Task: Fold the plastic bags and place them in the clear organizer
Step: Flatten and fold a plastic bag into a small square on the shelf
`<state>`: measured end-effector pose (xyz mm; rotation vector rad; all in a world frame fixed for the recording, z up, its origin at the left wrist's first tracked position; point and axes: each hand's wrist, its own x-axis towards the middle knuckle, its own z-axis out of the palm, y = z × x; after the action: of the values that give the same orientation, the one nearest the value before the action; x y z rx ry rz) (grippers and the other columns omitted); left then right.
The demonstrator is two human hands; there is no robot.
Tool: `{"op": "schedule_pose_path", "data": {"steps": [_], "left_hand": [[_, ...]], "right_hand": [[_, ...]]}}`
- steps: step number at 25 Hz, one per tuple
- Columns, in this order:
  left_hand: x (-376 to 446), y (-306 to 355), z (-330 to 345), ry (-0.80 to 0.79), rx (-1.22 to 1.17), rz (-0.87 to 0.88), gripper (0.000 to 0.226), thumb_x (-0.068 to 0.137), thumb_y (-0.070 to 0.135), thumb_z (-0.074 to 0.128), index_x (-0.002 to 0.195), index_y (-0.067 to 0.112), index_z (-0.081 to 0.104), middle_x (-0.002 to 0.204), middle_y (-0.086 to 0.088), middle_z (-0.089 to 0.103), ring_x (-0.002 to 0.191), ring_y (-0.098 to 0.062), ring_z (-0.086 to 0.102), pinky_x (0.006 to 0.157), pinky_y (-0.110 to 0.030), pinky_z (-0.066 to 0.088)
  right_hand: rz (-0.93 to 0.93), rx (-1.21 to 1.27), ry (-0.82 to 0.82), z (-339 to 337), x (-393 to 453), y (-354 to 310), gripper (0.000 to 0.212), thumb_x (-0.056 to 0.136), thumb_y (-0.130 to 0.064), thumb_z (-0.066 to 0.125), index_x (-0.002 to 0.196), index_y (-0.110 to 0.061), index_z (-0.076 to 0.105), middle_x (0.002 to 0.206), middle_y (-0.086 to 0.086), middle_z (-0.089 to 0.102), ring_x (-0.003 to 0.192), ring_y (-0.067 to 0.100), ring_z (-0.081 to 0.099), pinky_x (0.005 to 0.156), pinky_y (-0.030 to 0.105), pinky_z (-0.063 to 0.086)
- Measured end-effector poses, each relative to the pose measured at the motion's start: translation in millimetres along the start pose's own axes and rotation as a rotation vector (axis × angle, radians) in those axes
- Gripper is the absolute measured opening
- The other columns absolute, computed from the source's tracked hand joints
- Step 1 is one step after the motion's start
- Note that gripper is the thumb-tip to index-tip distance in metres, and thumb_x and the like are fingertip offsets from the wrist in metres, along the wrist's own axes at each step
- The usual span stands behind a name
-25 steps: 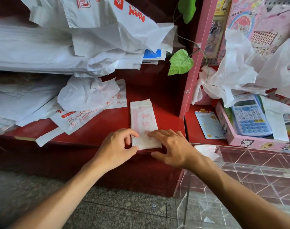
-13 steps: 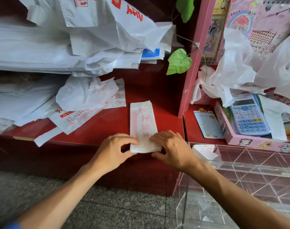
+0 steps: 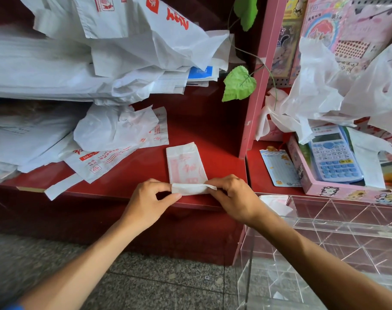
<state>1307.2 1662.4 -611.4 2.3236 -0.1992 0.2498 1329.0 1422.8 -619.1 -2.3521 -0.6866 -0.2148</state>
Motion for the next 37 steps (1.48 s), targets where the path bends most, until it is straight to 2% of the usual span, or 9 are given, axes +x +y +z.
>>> {"op": "schedule_pose_path", "data": {"steps": [6,10,14,19,24,27,32,35,37], "left_hand": [[1,14,0,-0.082,-0.173,-0.052,0.02,0.088,0.029,0.072,0.073,0.016,0.074,0.071,0.011,0.072,0.072,-0.009,0.068,0.072,-0.032,0.05],[4,16,8,0.023,-0.045,-0.15,0.045,0.094,0.035,0.062,0.056,0.017,0.046,0.048,0.007,0.029,0.052,-0.014,0.029,0.058,-0.034,0.026],[4,18,13,0.098,0.044,-0.202,0.036,0.092,0.037,0.063,0.059,0.022,0.058,0.048,0.006,0.045,0.052,-0.014,0.042,0.069,-0.033,0.032],[4,15,21,0.16,0.204,-0.209,0.032,0.086,0.04,0.068,0.058,0.025,0.063,0.077,0.009,0.059,0.08,-0.015,0.057,0.083,-0.036,0.031],[3,12,25,0.207,0.317,-0.136,0.023,0.083,0.042,0.072,0.07,0.029,0.059,0.081,0.013,0.053,0.085,-0.017,0.052,0.08,-0.037,0.034],[4,8,24,0.203,0.366,0.087,0.02,0.083,0.031,0.074,0.098,0.026,0.062,0.104,0.009,0.057,0.093,-0.019,0.05,0.076,-0.038,0.041],[8,-9,15,0.049,0.472,0.41,0.031,0.087,0.017,0.053,0.11,0.017,0.074,0.12,0.009,0.07,0.105,-0.016,0.059,0.083,-0.042,0.055],[8,-15,2,-0.074,0.336,0.321,0.042,0.082,0.012,0.051,0.117,0.022,0.073,0.121,0.015,0.068,0.113,-0.001,0.055,0.1,-0.022,0.046],[5,-16,-8,-0.172,0.284,0.271,0.046,0.078,0.014,0.064,0.12,0.031,0.07,0.122,0.025,0.064,0.121,0.009,0.046,0.104,-0.004,0.028]], "right_hand": [[0.21,0.062,-0.003,-6,7,-11,0.037,0.098,-0.021,0.054,0.064,-0.033,0.046,0.058,-0.009,0.044,0.066,0.02,0.043,0.065,0.037,0.036],[0.337,0.057,0.018,0,14,-11,0.037,0.095,-0.025,0.057,0.061,-0.017,0.044,0.058,-0.002,0.043,0.067,0.034,0.046,0.062,0.035,0.033],[0.417,0.037,0.081,4,18,-14,0.038,0.091,-0.029,0.064,0.06,-0.012,0.05,0.056,0.001,0.045,0.063,0.032,0.05,0.061,0.032,0.03],[0.466,-0.004,0.145,7,19,-18,0.025,0.088,-0.034,0.067,0.074,-0.014,0.069,0.066,0.002,0.062,0.071,0.029,0.06,0.068,0.033,0.042],[0.427,-0.186,0.192,11,15,-23,0.024,0.089,-0.037,0.067,0.095,-0.018,0.054,0.088,-0.001,0.065,0.083,0.026,0.061,0.079,0.039,0.048],[0.2,-0.35,0.18,11,11,-15,0.027,0.091,-0.031,0.064,0.114,-0.02,0.056,0.113,-0.001,0.057,0.094,0.027,0.054,0.075,0.04,0.045],[-0.017,-0.624,0.012,12,1,-7,0.027,0.095,-0.038,0.044,0.1,-0.022,0.065,0.111,-0.009,0.065,0.091,0.023,0.052,0.071,0.038,0.042],[0.011,-0.621,-0.161,1,-9,-12,0.063,0.088,-0.063,0.04,0.125,-0.016,0.058,0.131,-0.003,0.055,0.106,0.028,0.051,0.084,0.044,0.044],[0.009,-0.607,-0.206,-4,-12,-11,0.06,0.088,-0.058,0.054,0.132,-0.018,0.053,0.136,-0.002,0.048,0.115,0.026,0.045,0.093,0.042,0.04]]}}
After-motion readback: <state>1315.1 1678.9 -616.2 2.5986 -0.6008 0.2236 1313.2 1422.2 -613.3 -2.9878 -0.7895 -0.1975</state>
